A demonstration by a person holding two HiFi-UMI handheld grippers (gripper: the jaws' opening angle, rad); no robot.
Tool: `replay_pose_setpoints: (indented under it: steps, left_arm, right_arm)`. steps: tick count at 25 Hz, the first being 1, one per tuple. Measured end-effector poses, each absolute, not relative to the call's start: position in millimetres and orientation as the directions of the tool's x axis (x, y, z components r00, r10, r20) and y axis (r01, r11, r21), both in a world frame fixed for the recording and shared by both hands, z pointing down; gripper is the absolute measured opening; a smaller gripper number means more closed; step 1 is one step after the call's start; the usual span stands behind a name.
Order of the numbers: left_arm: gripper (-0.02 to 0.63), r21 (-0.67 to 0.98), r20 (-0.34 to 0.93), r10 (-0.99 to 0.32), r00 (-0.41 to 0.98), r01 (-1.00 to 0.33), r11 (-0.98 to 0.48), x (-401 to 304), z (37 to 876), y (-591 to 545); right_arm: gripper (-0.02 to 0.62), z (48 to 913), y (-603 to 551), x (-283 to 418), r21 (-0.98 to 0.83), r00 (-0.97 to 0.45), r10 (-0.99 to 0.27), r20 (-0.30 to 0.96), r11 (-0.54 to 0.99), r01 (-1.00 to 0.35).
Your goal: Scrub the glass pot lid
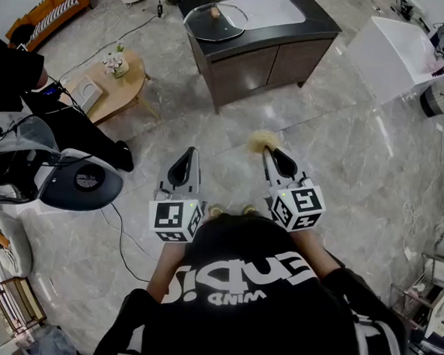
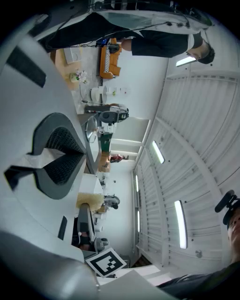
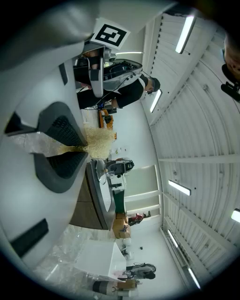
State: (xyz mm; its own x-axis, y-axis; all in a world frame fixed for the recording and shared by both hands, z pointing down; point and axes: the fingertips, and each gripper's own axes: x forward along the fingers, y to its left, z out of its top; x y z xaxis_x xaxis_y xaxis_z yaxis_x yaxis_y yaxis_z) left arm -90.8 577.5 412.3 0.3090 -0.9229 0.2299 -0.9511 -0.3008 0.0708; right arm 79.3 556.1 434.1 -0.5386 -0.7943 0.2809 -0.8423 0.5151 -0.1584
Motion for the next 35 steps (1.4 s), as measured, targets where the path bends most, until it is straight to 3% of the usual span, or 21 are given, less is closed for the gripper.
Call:
replay_pose_setpoints:
  steps: [18, 35]
  left_arm:
    - [0.014, 0.048, 0.205, -0.92, 0.333, -0.943, -0.331, -125.9, 420.0, 553.6]
    - [0.014, 0.031, 0.212, -0.916, 0.341, -0.939, -0.343, -139.1, 416.8, 445.3]
  right_arm:
    - [0.037, 441.5, 534.6, 51.9, -0.197, -0.514, -0.827, 0.228, 0.478, -0.856]
    - [0.037, 451.9, 429.4, 45.6, -0.218, -0.504, -0.83, 0.238, 0.461, -0.861]
